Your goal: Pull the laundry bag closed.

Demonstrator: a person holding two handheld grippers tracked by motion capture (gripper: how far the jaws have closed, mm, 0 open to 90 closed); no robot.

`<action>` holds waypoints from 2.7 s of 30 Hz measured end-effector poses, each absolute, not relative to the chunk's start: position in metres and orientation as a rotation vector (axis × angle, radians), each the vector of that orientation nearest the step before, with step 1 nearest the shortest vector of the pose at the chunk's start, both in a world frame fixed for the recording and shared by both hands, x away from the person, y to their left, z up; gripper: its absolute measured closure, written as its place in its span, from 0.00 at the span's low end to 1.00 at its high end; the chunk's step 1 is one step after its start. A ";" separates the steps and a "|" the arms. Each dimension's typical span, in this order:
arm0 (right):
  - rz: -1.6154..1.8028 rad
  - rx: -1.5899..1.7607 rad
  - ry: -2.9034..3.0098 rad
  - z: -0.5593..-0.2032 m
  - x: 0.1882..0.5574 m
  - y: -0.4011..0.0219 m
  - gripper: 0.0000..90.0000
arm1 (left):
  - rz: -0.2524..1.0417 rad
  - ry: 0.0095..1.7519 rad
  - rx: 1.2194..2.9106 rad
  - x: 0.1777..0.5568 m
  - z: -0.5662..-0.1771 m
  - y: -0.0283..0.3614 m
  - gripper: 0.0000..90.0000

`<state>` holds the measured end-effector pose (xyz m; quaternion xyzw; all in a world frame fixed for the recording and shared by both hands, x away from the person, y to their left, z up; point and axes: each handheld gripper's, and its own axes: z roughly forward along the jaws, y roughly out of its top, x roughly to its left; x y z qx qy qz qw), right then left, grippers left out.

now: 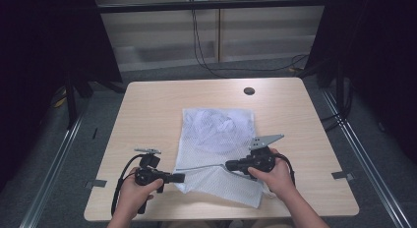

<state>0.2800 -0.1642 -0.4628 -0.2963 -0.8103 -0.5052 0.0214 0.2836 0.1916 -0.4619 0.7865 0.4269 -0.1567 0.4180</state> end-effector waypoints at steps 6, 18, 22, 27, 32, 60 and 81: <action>-1.571 -0.907 -2.516 -0.463 0.280 -0.165 0.97 | -0.394 1.075 1.973 0.283 -0.462 0.191 0.98; -1.566 -0.910 -2.520 -0.463 0.279 -0.171 0.97 | -0.401 1.072 1.979 0.284 -0.463 0.190 0.98; -1.570 -0.921 -2.513 -0.463 0.278 -0.174 0.97 | -0.388 1.074 1.975 0.283 -0.463 0.191 0.98; -1.575 -0.918 -2.510 -0.464 0.278 -0.175 0.97 | -0.402 1.070 1.976 0.284 -0.463 0.190 0.98; -1.583 -0.922 -2.502 -0.464 0.277 -0.177 0.97 | -0.402 1.067 1.975 0.284 -0.463 0.190 0.98; -1.592 -0.939 -2.497 -0.464 0.275 -0.186 0.97 | -0.404 1.078 1.966 0.285 -0.463 0.192 0.98; -1.582 -0.949 -2.517 -0.466 0.270 -0.206 0.97 | -0.417 1.090 1.978 0.283 -0.464 0.191 0.98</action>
